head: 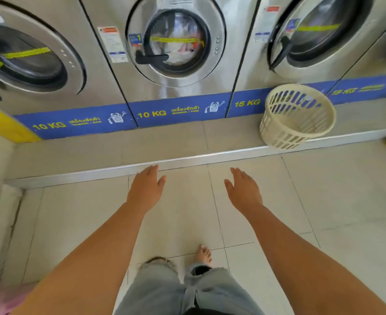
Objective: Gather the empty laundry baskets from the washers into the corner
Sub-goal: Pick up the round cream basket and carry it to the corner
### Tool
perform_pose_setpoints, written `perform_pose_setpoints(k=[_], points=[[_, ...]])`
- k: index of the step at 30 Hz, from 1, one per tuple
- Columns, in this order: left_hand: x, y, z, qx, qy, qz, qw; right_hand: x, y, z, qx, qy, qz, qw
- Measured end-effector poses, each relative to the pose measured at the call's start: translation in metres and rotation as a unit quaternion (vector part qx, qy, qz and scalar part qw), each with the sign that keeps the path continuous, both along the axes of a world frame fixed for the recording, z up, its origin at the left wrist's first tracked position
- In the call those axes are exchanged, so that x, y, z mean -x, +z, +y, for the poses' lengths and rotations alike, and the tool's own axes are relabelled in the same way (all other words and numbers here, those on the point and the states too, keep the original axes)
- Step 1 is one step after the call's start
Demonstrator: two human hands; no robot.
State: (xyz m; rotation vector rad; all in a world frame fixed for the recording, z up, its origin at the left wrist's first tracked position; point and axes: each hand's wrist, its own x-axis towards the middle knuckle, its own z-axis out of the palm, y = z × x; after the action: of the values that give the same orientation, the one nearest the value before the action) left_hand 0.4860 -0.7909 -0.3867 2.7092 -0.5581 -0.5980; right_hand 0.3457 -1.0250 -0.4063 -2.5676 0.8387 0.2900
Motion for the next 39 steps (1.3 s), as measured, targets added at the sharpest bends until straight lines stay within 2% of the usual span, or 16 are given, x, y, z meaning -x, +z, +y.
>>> perform_pose_setpoints(k=[11,20,27,33,39], points=[[-0.040,-0.023,-0.191,-0.014,-0.097,0.015,0.995,0.043,-0.017,-0.157,-0.019,-0.159,0.002,0.987],[-0.099,-0.035,-0.372,-0.022,-0.142,0.043,0.989,-0.007,-0.024,-0.313,-0.036,-0.213,-0.010,0.976],[-0.136,-0.037,-0.481,-0.041,-0.157,0.061,0.985,-0.045,-0.026,-0.418,-0.041,-0.237,-0.017,0.971],[-0.147,-0.059,-0.554,-0.053,-0.110,0.069,0.990,-0.062,-0.041,-0.513,-0.052,-0.209,-0.006,0.976],[-0.126,-0.087,-0.632,-0.048,0.007,0.091,0.995,-0.083,-0.064,-0.629,-0.069,-0.135,0.038,0.988]])
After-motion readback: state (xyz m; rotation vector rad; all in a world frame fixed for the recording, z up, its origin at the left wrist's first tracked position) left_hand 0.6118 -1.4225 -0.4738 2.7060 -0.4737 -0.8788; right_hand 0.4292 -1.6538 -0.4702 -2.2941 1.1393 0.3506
